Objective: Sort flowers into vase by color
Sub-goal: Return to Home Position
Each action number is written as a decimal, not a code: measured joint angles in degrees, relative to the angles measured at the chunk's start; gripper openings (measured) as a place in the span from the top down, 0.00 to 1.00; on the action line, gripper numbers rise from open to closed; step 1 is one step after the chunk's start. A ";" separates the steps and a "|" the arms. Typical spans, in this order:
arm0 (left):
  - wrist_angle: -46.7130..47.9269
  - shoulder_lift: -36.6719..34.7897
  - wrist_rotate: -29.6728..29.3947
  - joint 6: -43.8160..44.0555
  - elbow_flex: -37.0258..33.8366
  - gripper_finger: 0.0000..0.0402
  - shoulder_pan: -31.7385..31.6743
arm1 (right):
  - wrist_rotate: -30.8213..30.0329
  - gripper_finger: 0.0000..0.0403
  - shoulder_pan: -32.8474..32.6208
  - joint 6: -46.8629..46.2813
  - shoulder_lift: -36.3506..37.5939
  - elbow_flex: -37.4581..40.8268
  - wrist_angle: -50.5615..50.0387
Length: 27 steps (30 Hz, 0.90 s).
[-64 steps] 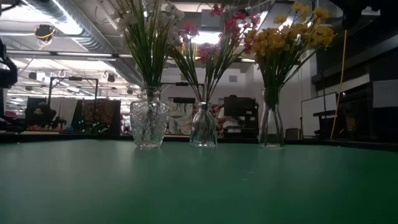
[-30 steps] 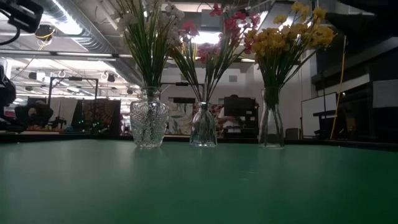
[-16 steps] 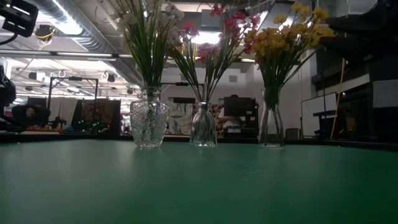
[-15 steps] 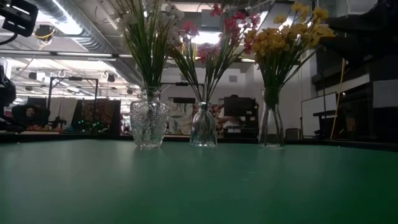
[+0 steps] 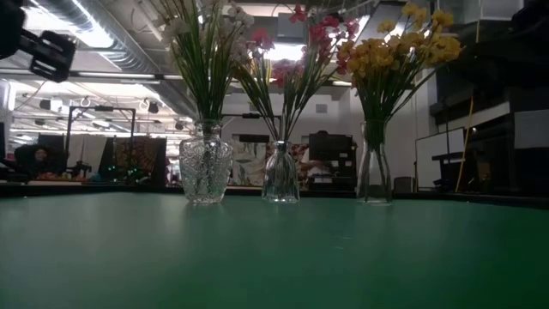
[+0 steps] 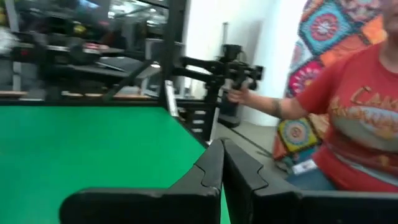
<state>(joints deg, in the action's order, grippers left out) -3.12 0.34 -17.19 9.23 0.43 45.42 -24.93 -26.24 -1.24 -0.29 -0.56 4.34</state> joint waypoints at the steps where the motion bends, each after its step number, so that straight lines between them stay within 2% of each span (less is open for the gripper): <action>1: -0.04 -0.11 -0.10 -0.21 0.00 1.00 -1.11 | 0.58 0.52 0.00 0.56 -0.04 0.02 -0.05; 6: 0.00 -0.20 0.98 -1.23 0.00 1.00 -8.59 | 0.38 0.52 0.00 1.68 -0.03 0.04 -0.07; 13: 1.15 -0.20 15.75 -0.25 0.00 1.00 -21.83 | 3.46 0.52 0.00 -0.32 -0.03 0.09 -0.35; 19: 0.60 -0.16 28.47 1.25 0.02 1.00 -30.89 | 3.57 0.52 0.00 -0.46 -0.03 0.09 -0.40; 23: 0.40 -0.13 29.74 0.24 0.02 1.00 -33.67 | 3.58 0.52 0.00 -0.89 -0.03 0.11 -0.33; 27: 0.02 -0.13 27.67 -2.07 0.02 1.00 -34.55 | 4.25 0.52 0.02 -1.49 -0.03 0.13 -0.36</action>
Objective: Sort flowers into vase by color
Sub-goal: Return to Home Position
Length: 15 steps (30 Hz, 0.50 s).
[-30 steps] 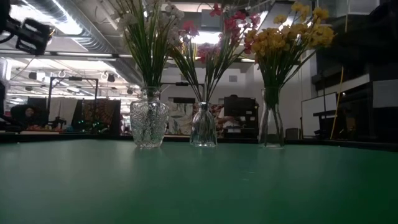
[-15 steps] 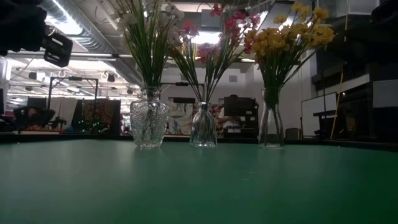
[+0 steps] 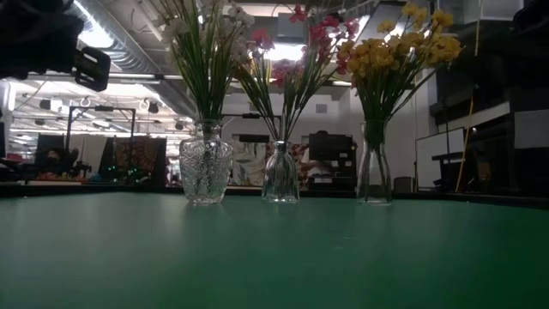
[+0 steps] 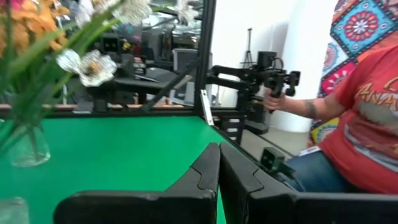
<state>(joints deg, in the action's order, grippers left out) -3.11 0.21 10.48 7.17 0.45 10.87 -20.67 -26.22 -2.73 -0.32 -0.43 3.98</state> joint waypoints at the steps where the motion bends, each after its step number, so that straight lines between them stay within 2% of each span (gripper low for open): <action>1: -0.23 0.00 -0.46 -0.45 0.00 1.00 0.00 | 1.22 0.52 -0.02 0.06 0.00 0.00 -0.17; 7: -0.34 0.00 -3.09 -1.29 0.00 1.00 0.00 | 6.33 0.52 -0.02 0.07 0.00 0.00 -0.73; 13: -0.32 0.02 -3.31 4.79 0.00 1.00 0.00 | 15.21 0.52 -0.02 0.07 0.00 0.00 -1.72; 15: -0.32 0.02 -3.34 4.94 0.00 1.00 0.00 | 16.31 0.52 -0.02 -0.17 0.00 0.00 -1.75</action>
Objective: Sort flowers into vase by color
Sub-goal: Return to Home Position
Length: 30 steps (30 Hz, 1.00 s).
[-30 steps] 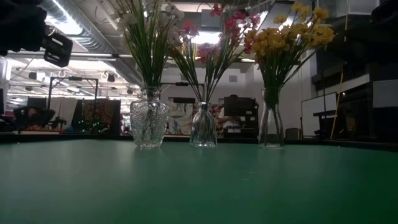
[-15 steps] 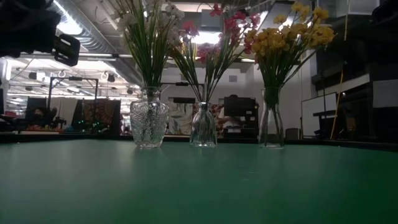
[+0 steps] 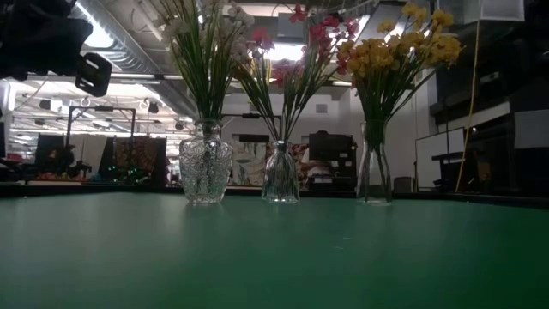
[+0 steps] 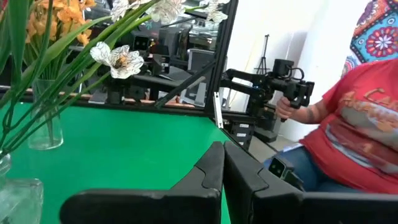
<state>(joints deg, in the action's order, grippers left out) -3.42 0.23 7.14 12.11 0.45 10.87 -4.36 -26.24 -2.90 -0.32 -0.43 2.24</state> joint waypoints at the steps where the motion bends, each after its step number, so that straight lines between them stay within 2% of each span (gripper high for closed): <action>1: 0.00 0.00 -0.04 -0.25 0.00 1.00 0.00 | 0.01 0.52 0.00 -0.32 0.00 0.00 0.07; 6: 0.00 0.00 -0.07 -0.48 0.00 1.00 0.00 | -3.01 0.52 0.01 -2.82 -0.02 0.00 0.29; 30: -0.02 0.00 -0.07 -0.62 0.00 1.00 0.00 | -3.11 0.52 0.00 -2.97 -0.02 0.00 0.57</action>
